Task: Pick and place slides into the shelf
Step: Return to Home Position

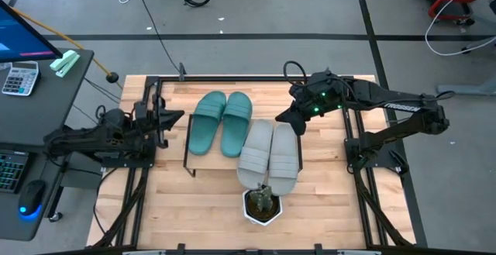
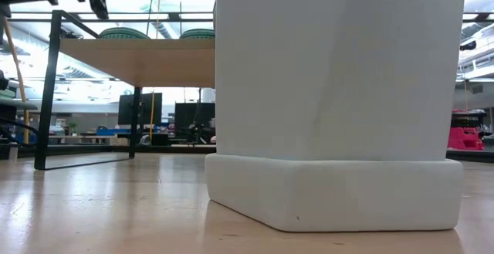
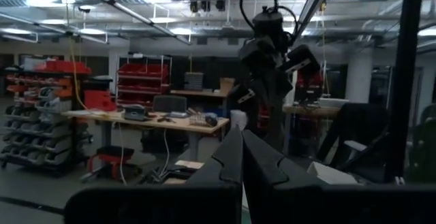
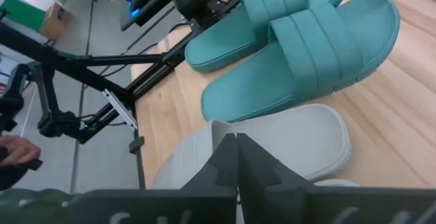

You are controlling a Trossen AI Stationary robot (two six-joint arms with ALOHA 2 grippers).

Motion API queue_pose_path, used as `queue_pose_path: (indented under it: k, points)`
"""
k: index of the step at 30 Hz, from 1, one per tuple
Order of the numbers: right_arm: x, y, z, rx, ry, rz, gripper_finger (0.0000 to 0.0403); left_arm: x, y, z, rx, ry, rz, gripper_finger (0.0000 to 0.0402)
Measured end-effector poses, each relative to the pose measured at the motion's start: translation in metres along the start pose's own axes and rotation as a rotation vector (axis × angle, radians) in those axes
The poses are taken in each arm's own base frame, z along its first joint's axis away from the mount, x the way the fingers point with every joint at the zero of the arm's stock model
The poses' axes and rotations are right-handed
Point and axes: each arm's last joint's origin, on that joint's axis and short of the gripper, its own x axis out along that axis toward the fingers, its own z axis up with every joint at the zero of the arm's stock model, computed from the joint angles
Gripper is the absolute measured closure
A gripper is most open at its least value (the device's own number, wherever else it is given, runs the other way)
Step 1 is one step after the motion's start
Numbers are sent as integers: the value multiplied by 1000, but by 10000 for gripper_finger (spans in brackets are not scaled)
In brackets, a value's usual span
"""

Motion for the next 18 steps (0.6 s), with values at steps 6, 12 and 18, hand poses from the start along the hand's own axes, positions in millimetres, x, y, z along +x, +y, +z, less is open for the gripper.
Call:
queue_pose_path:
  k: [6,12,18]
  points:
    - [0,0,0,35,-3,-7,403,-8,2,-10,-7,-37,3,398]
    - [0,-1,0,54,-9,-16,403,-14,3,-13,-6,-62,21,398]
    - [0,-1,0,63,-12,-19,403,-18,3,-21,-34,-65,8,398]
